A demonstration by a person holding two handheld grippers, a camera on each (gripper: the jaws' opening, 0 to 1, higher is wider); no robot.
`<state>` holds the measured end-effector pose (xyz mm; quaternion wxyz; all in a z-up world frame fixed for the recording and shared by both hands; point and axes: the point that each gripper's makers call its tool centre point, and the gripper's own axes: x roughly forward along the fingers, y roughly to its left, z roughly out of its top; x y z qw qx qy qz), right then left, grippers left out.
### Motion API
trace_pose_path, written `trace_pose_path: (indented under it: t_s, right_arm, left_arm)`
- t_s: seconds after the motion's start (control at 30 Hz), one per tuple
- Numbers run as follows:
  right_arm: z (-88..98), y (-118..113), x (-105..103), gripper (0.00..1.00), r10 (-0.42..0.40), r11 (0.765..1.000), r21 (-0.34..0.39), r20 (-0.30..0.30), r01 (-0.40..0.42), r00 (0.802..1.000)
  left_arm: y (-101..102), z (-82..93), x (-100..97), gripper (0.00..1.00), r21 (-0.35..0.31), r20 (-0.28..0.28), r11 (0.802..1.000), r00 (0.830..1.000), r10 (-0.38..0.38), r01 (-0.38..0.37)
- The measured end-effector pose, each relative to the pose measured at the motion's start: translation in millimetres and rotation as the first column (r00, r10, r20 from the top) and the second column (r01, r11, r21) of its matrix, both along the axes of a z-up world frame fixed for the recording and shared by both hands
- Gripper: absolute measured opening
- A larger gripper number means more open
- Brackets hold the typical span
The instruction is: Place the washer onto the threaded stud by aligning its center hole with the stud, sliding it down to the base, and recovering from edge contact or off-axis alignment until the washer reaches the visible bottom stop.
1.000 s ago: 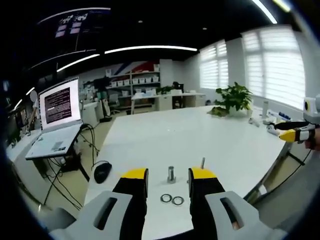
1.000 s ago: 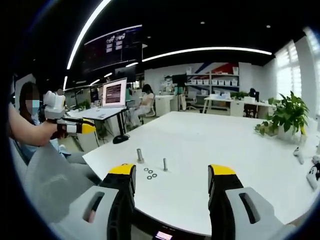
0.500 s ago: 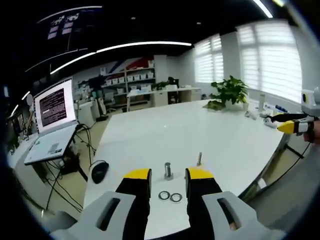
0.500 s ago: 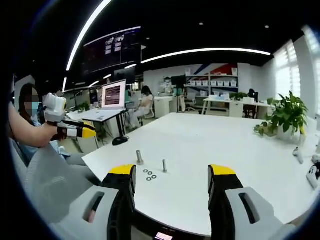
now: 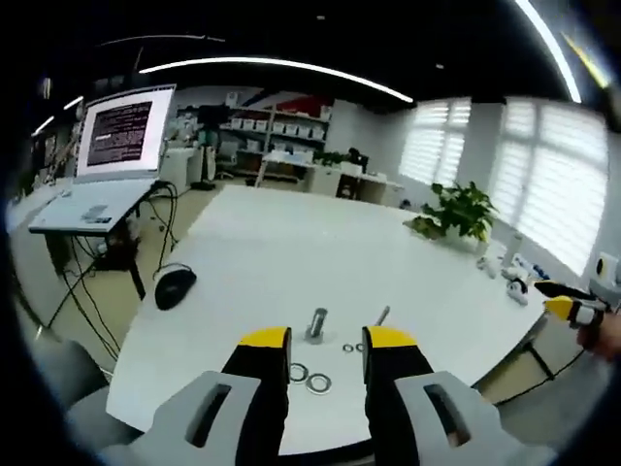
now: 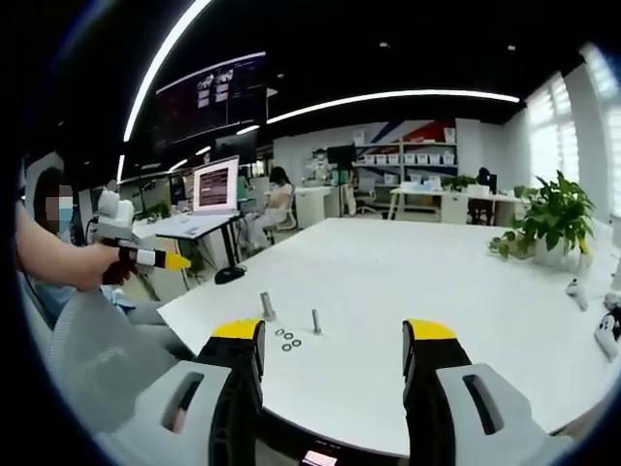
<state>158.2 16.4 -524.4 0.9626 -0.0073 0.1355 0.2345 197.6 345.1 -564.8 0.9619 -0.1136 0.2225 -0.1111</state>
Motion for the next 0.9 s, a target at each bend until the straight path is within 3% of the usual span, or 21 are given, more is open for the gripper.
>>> trace_pose_path:
  t_s: [0.27,0.33,0.43,0.63,0.67,0.8,0.9]
  right_arm:
    - [2.6,-4.8,0.7,0.59,-0.022,1.0,0.001,0.013,0.022,1.0]
    - [1.2,-5.4,0.8,0.59,-0.023,1.0,-0.001,0.007,0.023,1.0]
    - [0.6,-5.9,1.2,0.58,-0.025,1.0,0.004,0.003,0.025,1.0]
    - [0.0,-11.7,2.6,0.58,-0.049,0.998,0.024,-0.004,0.049,0.999]
    - [-0.1,-11.8,2.7,0.58,-0.05,0.998,0.025,-0.005,0.05,0.999]
    - [0.1,-9.9,2.2,0.58,-0.042,0.999,0.018,-0.001,0.042,0.999]
    - [0.2,-10.7,2.3,0.58,-0.045,0.999,0.02,-0.001,0.045,0.999]
  left_arm:
    - [-8.8,-27.6,7.6,0.29,-0.009,-0.097,0.999,0.995,-0.034,0.033]
    - [-12.0,-34.6,10.1,0.28,0.024,-0.129,0.998,0.99,-0.061,0.065]
    - [-18.1,-46.5,16.3,0.28,0.08,-0.187,0.987,0.975,-0.121,0.138]
    - [-31.3,-66.2,24.2,0.28,0.103,-0.252,0.965,0.945,-0.209,0.24]
    - [-24.0,-76.1,30.0,0.28,0.121,-0.278,0.955,0.933,-0.228,0.27]
    - [-32.1,-89.8,26.2,0.27,0.17,-0.335,0.92,0.899,-0.282,0.352]
    - [-37.7,-91.7,28.7,0.27,0.131,-0.333,0.928,0.897,-0.291,0.35]
